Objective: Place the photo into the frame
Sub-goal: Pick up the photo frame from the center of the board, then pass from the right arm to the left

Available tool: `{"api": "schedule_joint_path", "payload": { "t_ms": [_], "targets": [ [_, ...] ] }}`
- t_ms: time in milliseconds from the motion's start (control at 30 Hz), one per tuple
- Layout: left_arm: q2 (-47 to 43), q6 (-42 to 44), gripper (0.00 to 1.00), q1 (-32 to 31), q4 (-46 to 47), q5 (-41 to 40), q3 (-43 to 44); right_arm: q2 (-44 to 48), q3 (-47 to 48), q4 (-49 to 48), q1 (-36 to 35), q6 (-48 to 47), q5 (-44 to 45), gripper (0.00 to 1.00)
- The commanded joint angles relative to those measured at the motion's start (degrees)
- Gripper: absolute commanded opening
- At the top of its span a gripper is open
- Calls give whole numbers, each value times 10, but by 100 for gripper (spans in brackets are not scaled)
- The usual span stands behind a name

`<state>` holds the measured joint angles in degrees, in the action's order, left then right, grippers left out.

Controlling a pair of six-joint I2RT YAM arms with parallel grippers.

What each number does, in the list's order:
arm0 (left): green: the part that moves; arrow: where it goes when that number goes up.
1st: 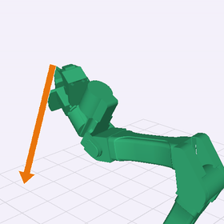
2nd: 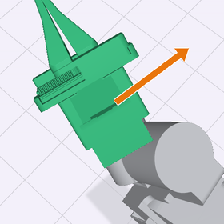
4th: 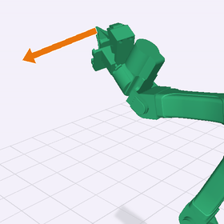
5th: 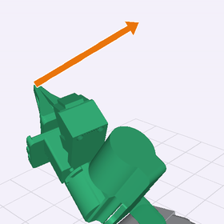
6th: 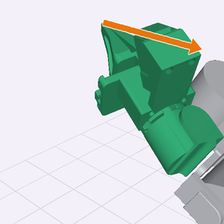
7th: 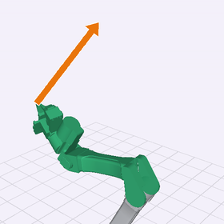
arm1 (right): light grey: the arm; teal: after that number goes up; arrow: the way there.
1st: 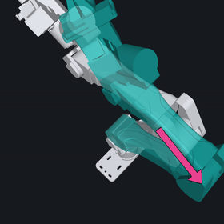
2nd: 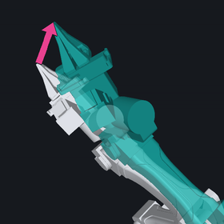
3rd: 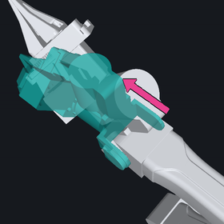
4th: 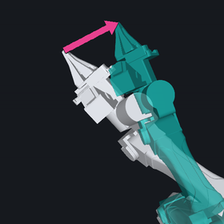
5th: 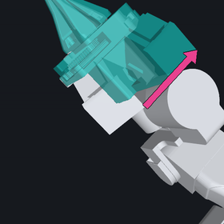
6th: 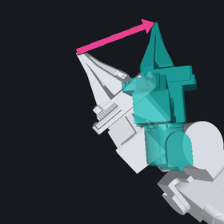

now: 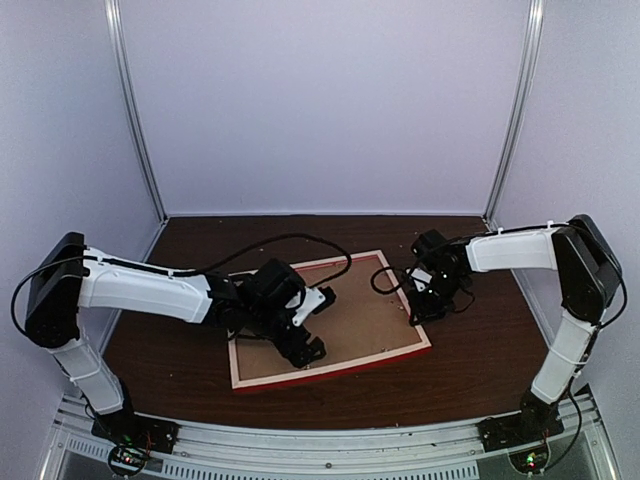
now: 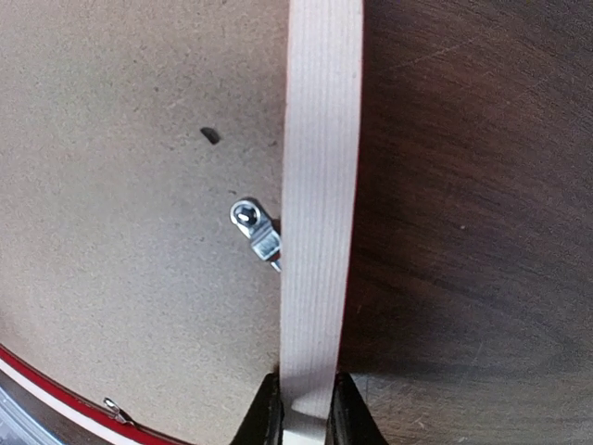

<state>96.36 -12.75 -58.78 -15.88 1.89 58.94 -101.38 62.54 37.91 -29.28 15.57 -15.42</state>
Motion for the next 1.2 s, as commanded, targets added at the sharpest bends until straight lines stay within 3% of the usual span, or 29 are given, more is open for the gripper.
{"api": "schedule_joint_path", "payload": {
  "t_ms": [0, 100, 367, 533, 833, 1167],
  "targets": [
    [31, 90, 96, -53, 43, -51, 49, -1, 18, 5, -3, 4, 0, 6],
    [64, 129, 97, -85, 41, -68, 75, 0, 26, 15, -3, 6, -14, 0],
    [147, 235, 98, -160, 38, -175, 139, 14, 61, 61, -1, 1, -72, 0],
    [177, 264, 98, -177, 40, -217, 157, 18, 82, 79, -2, 3, -124, 0],
    [223, 344, 97, -209, 83, -386, 152, 21, 83, 97, -3, 3, -140, 0],
    [241, 375, 90, -209, 120, -455, 138, 16, 70, 89, -3, 2, -150, 0]
  ]
}}
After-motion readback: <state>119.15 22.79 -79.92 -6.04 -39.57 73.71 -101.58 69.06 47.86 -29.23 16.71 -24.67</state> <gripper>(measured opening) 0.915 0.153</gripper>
